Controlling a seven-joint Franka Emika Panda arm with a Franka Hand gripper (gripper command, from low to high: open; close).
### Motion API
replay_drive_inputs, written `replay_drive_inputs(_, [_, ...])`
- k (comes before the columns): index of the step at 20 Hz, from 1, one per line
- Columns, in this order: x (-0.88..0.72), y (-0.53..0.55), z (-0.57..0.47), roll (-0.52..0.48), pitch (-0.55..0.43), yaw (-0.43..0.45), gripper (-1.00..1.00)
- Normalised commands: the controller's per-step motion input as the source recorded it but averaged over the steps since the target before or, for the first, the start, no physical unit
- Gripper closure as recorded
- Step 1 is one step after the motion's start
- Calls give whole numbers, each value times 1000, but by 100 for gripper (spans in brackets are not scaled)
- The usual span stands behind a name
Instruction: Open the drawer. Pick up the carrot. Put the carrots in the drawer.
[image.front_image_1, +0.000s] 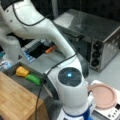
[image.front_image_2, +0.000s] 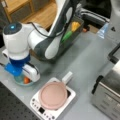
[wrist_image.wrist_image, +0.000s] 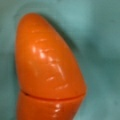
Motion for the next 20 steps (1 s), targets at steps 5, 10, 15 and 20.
replay_drive_inputs(5, [199, -57, -14, 148, 1, -47, -100])
replay_drive_inputs(10, [172, -63, -14, 153, 4, -46, -100])
replay_drive_inputs(15, [155, -64, -42, 152, -2, -43, -100])
replay_drive_inputs(20, [151, -65, -42, 150, -8, -43, -100])
